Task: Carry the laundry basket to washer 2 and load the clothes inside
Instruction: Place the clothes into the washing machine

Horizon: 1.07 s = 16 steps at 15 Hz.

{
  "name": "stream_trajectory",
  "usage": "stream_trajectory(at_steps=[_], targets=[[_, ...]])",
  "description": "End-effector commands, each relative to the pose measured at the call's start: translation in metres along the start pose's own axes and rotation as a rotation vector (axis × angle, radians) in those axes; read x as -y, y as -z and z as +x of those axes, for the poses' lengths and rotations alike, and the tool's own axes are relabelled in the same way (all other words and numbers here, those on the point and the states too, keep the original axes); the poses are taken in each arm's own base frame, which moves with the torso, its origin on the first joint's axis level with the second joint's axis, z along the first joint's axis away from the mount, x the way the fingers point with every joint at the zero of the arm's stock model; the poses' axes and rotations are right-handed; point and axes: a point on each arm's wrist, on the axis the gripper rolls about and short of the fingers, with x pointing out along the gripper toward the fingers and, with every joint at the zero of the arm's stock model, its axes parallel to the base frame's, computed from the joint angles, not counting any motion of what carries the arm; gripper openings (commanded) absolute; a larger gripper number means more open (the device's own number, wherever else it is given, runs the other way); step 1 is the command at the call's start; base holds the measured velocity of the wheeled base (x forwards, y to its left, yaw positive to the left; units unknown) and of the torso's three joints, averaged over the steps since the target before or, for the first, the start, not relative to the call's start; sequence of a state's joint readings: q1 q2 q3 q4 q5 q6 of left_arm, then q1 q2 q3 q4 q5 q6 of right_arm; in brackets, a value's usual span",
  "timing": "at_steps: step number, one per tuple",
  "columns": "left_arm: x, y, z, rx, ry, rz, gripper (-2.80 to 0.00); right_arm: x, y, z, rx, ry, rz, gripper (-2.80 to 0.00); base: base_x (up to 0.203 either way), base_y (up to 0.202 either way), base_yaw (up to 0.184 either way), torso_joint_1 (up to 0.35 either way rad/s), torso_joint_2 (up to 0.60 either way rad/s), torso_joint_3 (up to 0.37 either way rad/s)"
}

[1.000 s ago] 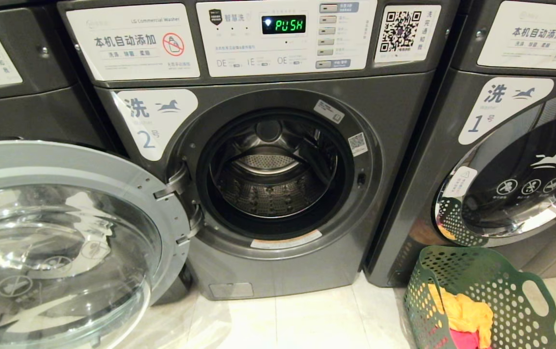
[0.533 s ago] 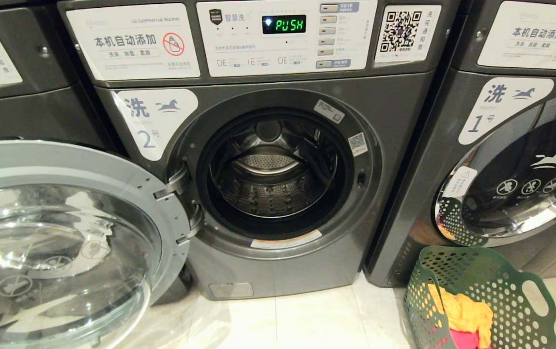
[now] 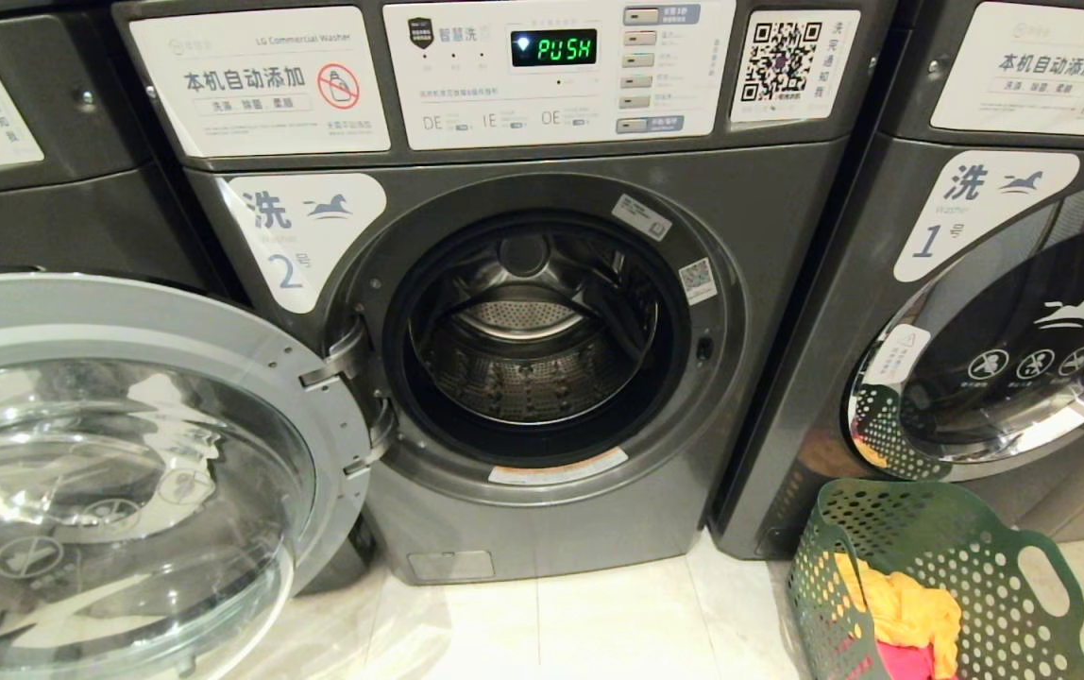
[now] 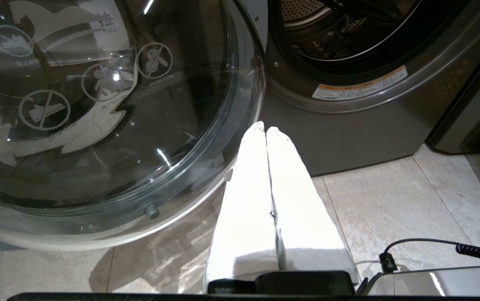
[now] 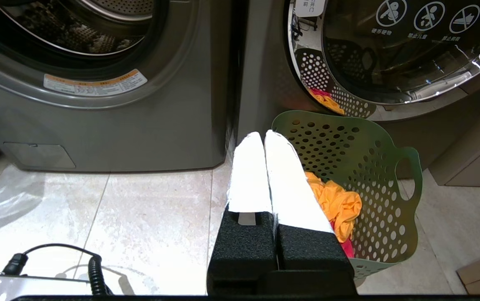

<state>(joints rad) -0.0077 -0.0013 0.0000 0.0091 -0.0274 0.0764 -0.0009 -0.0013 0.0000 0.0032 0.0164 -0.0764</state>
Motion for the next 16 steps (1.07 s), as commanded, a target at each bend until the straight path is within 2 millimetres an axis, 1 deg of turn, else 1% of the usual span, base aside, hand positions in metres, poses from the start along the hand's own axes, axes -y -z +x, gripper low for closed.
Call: stream_trajectory(at_steps=[1, 16], targets=[[0.0000, 0.0000, 0.0001, -0.001, 0.000, 0.000, -2.80, 0.0000, 0.0000, 0.0001, -0.001, 0.000, 0.000, -2.80, 0.000, 0.000, 0.000, 0.000, 0.00, 0.000], [0.0000, 0.0000, 0.0001, -0.001, 0.000, 0.001, -2.80, 0.0000, 0.0000, 0.0001, -0.001, 0.000, -0.001, -2.80, 0.000, 0.000, 0.000, 0.000, 0.00, 0.000]])
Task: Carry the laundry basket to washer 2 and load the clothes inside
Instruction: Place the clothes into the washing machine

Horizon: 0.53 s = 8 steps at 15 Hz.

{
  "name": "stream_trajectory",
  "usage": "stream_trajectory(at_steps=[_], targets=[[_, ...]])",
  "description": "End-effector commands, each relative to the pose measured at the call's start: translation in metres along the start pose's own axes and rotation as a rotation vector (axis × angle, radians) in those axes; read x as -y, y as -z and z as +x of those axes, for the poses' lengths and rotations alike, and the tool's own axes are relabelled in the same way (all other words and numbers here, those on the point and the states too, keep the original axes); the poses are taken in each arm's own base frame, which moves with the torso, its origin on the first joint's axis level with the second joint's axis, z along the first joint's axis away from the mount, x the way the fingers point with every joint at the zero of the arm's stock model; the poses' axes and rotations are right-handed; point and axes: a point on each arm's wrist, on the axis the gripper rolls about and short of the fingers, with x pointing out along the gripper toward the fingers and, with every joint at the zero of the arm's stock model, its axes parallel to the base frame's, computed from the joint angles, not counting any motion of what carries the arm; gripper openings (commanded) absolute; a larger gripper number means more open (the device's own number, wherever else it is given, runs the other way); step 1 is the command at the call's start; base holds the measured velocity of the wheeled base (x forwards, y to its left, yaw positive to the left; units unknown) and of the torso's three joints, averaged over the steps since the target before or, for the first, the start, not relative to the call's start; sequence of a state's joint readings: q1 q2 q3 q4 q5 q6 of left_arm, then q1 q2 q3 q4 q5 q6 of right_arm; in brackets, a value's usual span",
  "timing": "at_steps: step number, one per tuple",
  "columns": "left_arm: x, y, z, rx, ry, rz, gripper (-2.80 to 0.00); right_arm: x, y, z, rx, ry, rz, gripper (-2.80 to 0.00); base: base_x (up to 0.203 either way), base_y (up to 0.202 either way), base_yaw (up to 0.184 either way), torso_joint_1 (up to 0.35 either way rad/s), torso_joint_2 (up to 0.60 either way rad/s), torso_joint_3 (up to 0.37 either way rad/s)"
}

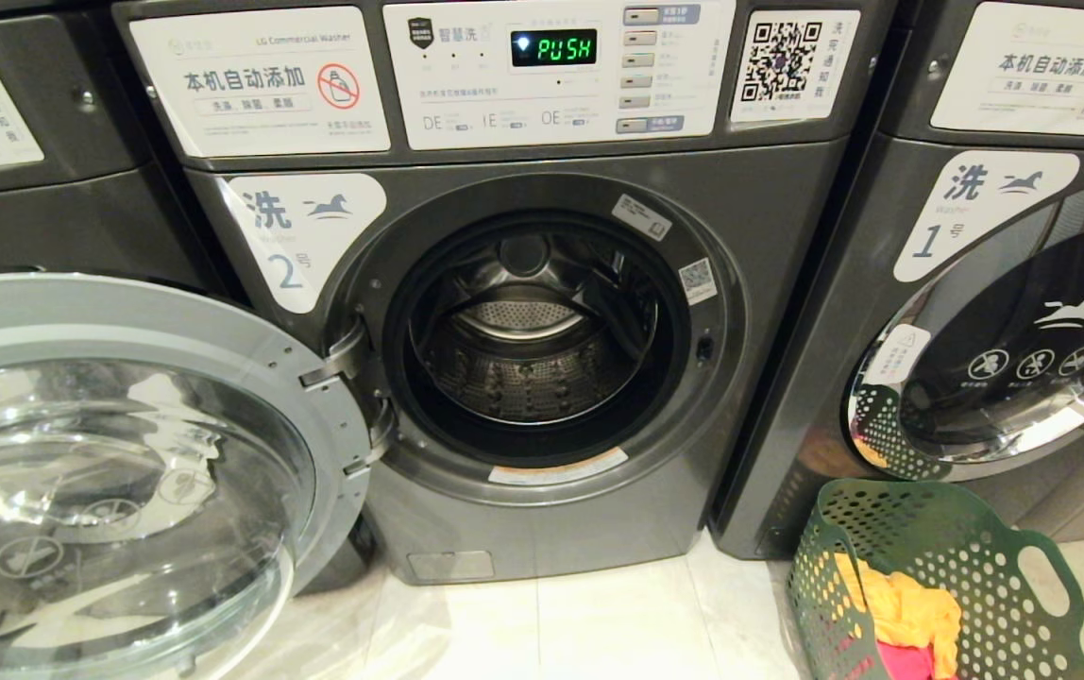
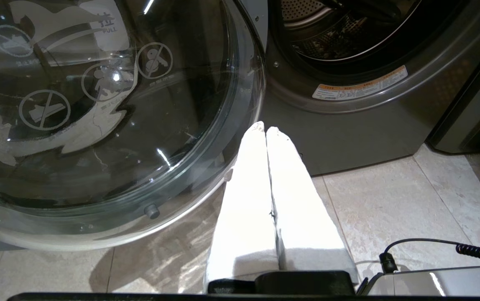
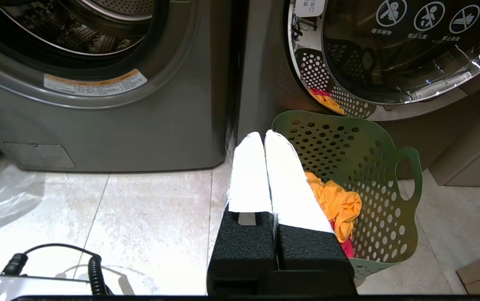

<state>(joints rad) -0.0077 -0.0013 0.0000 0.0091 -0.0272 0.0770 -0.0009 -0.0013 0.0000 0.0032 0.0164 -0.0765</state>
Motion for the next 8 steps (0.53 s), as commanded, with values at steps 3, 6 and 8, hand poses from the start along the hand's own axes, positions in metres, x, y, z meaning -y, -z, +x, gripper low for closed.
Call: stream_trajectory(at_steps=[3, 6, 8], targets=[[0.0000, 0.0000, 0.0001, -0.001, 0.000, 0.001, -2.80, 0.0000, -0.0001, 0.0001, -0.001, 0.000, 0.000, -2.80, 0.000, 0.000, 0.000, 0.000, 0.00, 0.000], [0.0000, 0.0000, 0.0001, -0.001, 0.000, 0.001, -2.80, 0.0000, -0.0001, 0.0001, 0.000, -0.001, 0.000, -2.80, 0.043, 0.000, 0.000, 0.000, 0.00, 0.001], [0.0000, 0.0000, 0.0001, -0.001, 0.002, 0.001, -2.80, 0.0000, -0.0002, 0.0001, 0.000, -0.001, 0.000, -2.80, 0.195, 0.000, -0.003, 0.001, 0.01, -0.001]])
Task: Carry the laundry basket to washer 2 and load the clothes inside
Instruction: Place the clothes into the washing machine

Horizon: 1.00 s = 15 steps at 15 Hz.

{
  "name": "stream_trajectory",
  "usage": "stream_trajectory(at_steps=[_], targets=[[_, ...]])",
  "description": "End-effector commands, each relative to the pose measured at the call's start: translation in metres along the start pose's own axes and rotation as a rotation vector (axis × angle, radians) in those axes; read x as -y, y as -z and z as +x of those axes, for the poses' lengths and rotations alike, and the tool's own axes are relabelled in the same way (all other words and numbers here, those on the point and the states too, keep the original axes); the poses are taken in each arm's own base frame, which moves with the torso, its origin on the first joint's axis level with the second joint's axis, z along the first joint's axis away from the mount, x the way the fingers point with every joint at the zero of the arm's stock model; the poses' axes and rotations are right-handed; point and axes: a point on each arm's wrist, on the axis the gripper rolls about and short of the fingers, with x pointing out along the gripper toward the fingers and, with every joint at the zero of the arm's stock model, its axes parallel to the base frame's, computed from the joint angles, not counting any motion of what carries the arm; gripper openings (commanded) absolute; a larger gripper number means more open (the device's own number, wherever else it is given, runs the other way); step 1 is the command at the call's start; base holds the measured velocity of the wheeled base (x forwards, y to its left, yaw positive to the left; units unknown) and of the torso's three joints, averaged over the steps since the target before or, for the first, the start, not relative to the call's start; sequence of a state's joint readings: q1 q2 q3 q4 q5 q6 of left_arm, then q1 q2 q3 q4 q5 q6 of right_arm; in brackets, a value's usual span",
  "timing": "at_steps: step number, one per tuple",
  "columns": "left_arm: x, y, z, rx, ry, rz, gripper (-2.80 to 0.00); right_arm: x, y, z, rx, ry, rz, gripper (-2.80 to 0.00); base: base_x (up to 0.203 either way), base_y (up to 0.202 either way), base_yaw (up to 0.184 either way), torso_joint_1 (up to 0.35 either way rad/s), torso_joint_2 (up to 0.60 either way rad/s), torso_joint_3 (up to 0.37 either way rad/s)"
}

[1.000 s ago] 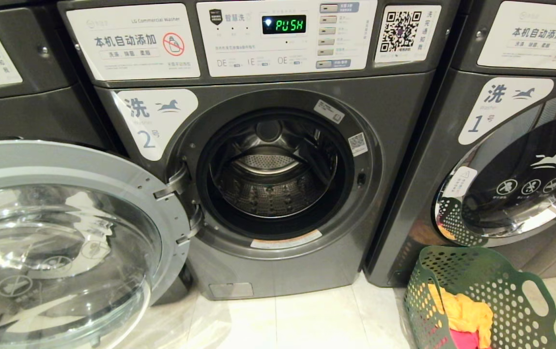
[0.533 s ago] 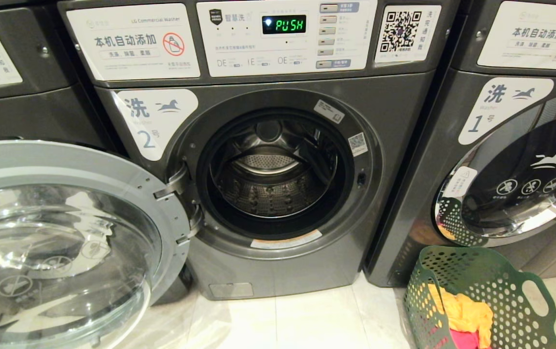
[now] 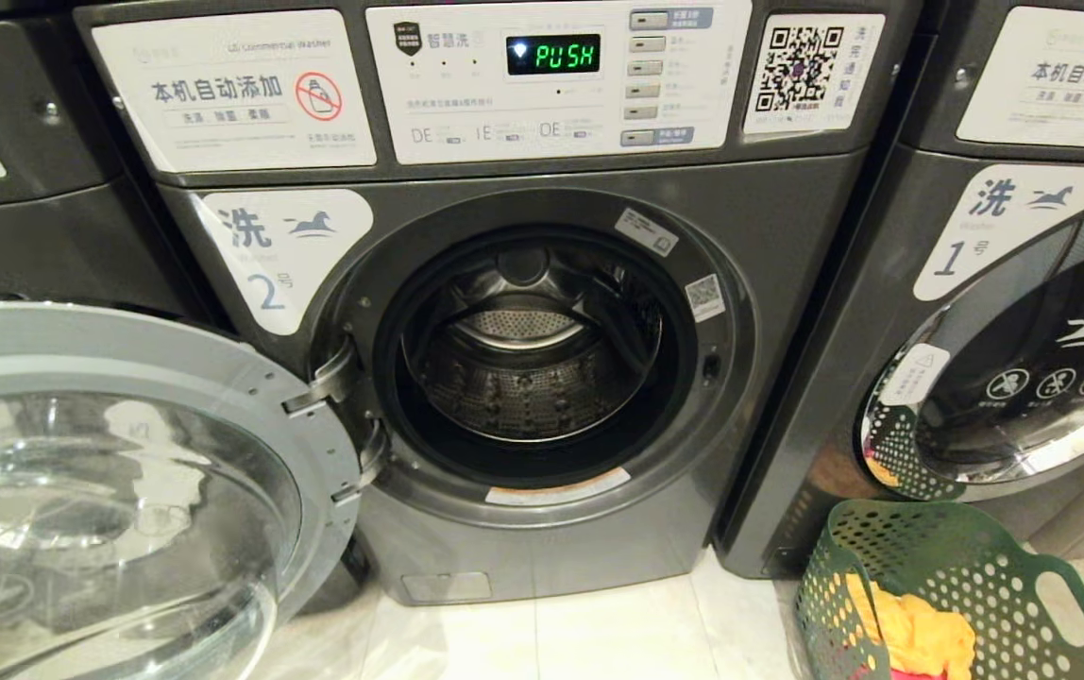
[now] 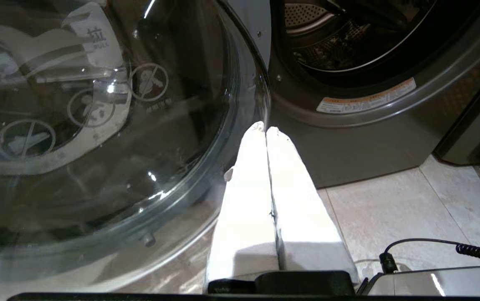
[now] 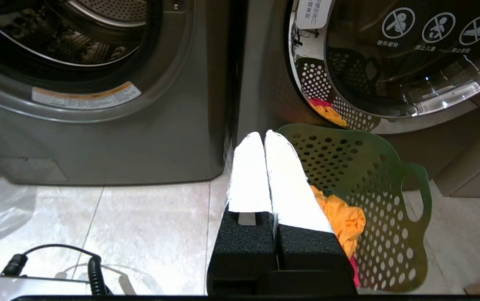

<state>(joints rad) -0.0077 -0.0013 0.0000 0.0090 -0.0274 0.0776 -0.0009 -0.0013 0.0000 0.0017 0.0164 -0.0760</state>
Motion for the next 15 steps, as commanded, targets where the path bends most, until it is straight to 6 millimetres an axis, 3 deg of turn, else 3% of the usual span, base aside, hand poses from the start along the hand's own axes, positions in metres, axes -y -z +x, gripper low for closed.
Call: stream_trajectory(at_steps=[1, 4, 15], targets=[[0.0000, 0.0000, 0.0001, -0.001, 0.000, 0.001, -2.80, 0.0000, 0.0000, 0.0001, -0.001, 0.000, -0.001, -2.80, 0.191, 0.000, 0.001, 0.004, 0.01, 0.001], [0.0000, 0.0000, 0.0001, -0.001, 0.002, 0.001, -2.80, 0.0000, 0.0000, 0.0001, -0.001, 0.000, -0.001, -2.80, 0.129, 0.000, 0.000, 0.011, 0.00, 0.003], [0.0001, 0.0000, 0.0001, -0.001, 0.003, 0.007, -2.80, 0.0000, 0.0001, 0.0001, -0.003, 0.002, 0.002, -2.80, 0.000, 0.000, 0.000, 0.000, 0.00, 0.000]])
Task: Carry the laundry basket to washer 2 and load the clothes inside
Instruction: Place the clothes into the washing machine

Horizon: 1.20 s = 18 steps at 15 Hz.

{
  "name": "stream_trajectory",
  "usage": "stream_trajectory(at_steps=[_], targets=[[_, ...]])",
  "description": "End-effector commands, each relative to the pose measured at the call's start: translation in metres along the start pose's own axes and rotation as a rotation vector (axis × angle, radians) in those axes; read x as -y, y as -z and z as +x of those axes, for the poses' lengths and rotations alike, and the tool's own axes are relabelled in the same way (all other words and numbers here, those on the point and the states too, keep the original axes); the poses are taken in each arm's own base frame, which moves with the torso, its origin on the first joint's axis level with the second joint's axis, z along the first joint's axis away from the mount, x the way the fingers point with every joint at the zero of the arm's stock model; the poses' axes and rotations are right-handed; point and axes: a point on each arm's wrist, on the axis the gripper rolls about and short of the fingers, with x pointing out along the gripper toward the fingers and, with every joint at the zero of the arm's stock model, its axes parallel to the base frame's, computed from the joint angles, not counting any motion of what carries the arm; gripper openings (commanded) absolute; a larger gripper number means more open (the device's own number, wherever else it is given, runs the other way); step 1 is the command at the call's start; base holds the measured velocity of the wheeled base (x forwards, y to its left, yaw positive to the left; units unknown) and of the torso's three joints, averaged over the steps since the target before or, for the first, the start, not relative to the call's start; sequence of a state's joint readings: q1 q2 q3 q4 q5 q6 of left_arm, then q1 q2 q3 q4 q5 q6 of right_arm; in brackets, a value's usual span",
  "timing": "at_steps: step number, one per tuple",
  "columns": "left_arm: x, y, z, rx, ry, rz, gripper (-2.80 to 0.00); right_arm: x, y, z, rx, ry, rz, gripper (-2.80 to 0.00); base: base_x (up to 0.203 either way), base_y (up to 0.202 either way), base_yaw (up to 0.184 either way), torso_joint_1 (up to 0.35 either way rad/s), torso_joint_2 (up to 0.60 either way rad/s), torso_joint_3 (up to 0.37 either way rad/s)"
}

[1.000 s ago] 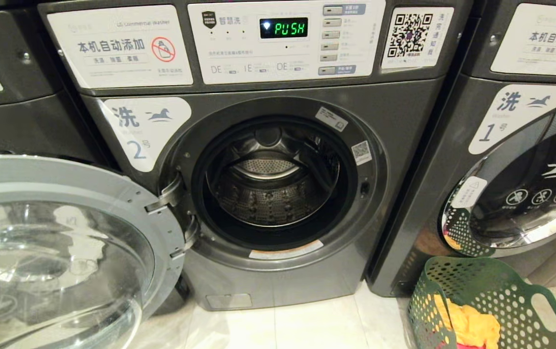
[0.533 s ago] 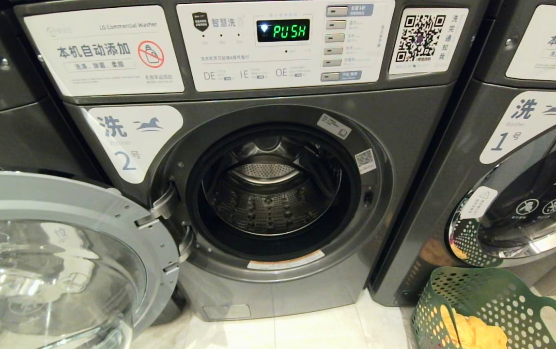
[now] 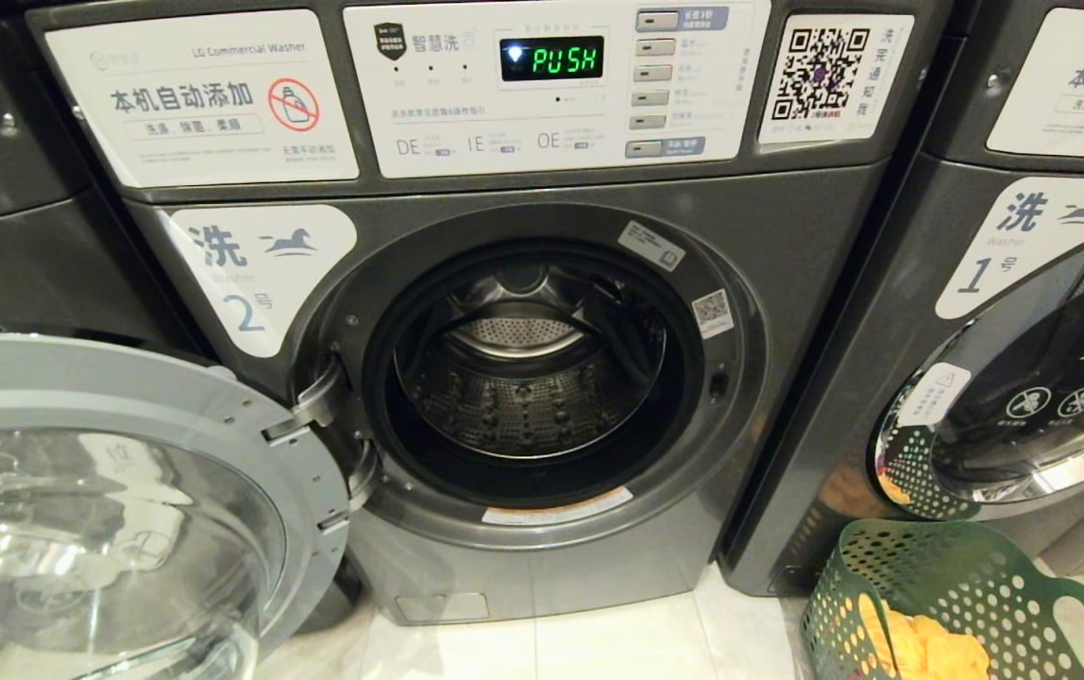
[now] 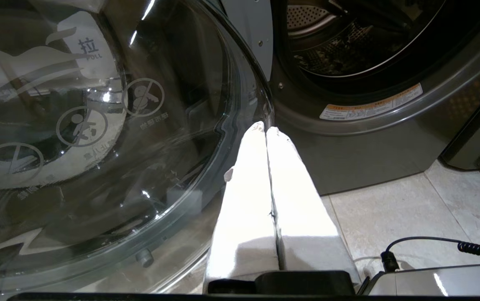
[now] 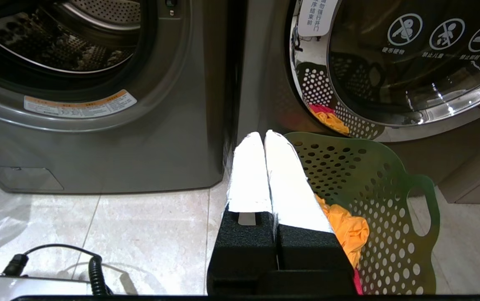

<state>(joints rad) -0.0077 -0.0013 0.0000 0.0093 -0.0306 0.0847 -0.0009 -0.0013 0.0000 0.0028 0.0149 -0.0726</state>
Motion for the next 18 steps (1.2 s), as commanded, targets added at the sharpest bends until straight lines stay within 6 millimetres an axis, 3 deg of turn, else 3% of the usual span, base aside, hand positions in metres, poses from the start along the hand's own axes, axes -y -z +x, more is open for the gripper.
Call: stream_trajectory(at_steps=[1, 18], targets=[[0.0000, 0.0000, 0.0001, -0.001, 0.000, 0.001, -2.80, 0.0000, 0.0000, 0.0001, -0.002, 0.000, 0.004, -2.80, 0.000, 0.000, 0.000, 0.001, 0.00, -0.089], [0.0000, -0.0002, 0.0001, 0.000, 0.000, 0.000, -2.80, 0.0000, -0.0002, 0.0001, 0.000, 0.000, 0.013, -2.80, 0.000, 0.000, 0.000, 0.003, 0.00, -0.187]])
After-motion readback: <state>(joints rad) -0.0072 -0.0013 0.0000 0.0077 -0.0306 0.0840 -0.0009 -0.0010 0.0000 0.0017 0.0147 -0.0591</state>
